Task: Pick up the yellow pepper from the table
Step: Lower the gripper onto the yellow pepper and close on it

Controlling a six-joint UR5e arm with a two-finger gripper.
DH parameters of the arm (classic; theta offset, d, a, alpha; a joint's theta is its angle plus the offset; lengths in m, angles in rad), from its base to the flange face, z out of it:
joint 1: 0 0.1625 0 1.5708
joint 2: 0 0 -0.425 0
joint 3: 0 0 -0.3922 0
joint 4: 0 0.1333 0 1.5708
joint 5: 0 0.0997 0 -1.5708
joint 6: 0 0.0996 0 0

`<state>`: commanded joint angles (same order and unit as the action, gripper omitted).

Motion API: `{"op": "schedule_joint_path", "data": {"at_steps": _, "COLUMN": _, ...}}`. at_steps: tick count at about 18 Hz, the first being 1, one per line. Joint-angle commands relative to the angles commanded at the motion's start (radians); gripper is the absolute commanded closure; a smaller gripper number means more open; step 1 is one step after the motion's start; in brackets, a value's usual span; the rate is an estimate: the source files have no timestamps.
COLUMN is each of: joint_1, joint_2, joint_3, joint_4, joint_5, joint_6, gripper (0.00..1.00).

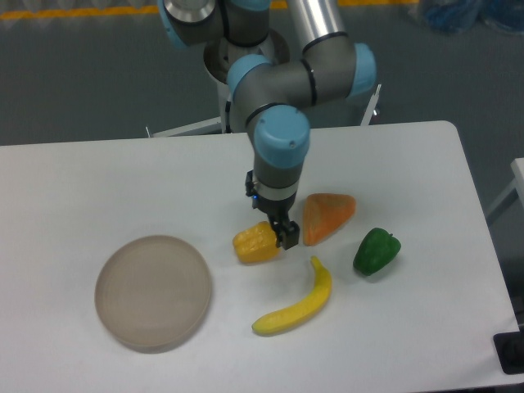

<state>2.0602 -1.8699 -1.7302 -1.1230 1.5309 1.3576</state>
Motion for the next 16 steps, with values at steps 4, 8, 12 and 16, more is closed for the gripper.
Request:
{"op": "schedule_joint_path", "data": {"at_steps": 4, "joint_1": -0.008, "joint_2": -0.021, "joint_3": -0.038, "joint_4": 0.081, "joint_5": 0.003, "joint_6": -0.012, "gripper": 0.0}}
{"op": "schedule_joint_path", "data": {"at_steps": 8, "joint_1": -0.014, "joint_2": -0.031, "joint_3": -0.054, "joint_4": 0.083, "joint_5": 0.006, "joint_6": -0.012, "gripper": 0.0}}
{"op": "schedule_joint_path", "data": {"at_steps": 12, "joint_1": -0.015, "joint_2": -0.064, "joint_3": -0.052, "joint_4": 0.113, "joint_5": 0.006, "joint_6": -0.026, "gripper": 0.0}}
{"op": "schedule_joint_path", "data": {"at_steps": 16, "joint_1": -0.017, "joint_2": -0.081, "joint_3": -0.046, "joint_4": 0.129, "joint_5": 0.009, "joint_6": -0.009, "gripper": 0.29}}
